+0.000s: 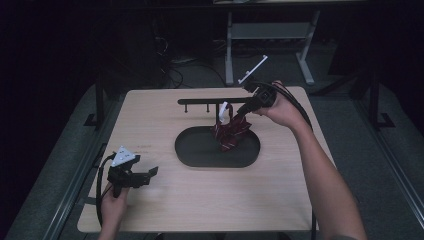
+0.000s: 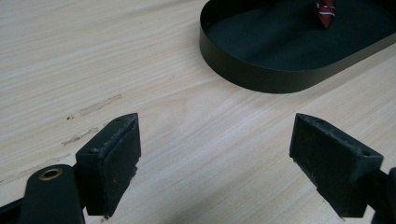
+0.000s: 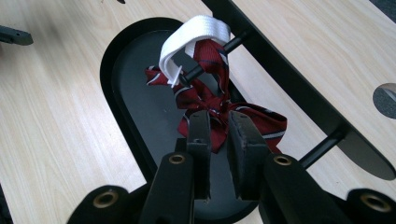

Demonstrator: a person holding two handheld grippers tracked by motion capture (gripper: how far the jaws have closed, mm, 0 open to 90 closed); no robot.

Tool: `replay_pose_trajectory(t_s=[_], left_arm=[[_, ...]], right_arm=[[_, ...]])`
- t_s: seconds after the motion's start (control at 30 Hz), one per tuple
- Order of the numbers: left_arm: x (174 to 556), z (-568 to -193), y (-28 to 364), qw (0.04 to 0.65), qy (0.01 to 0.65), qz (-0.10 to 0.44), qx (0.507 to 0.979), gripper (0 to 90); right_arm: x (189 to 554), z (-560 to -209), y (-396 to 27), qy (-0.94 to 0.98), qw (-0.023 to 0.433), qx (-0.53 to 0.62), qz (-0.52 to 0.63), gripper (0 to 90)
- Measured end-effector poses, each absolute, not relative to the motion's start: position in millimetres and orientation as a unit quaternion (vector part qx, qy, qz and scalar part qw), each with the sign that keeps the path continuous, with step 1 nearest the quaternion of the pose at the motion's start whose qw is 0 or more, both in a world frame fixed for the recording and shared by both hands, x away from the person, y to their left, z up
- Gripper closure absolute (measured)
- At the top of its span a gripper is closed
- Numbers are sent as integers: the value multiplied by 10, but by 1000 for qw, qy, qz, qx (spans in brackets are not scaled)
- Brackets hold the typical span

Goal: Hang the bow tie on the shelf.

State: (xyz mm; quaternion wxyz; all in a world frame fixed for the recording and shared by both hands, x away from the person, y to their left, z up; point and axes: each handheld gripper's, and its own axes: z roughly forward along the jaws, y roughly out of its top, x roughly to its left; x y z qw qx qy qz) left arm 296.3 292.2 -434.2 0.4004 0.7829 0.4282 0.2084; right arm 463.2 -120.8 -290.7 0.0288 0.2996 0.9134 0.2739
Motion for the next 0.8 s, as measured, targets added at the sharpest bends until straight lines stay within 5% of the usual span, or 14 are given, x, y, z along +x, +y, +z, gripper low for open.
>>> replay_pose_trajectory(t_s=[0.8], left_arm=[[2961, -4346, 2925, 398, 427, 208, 785, 163]], right_arm=[[4549, -3024, -1213, 917, 15, 290, 275, 749]])
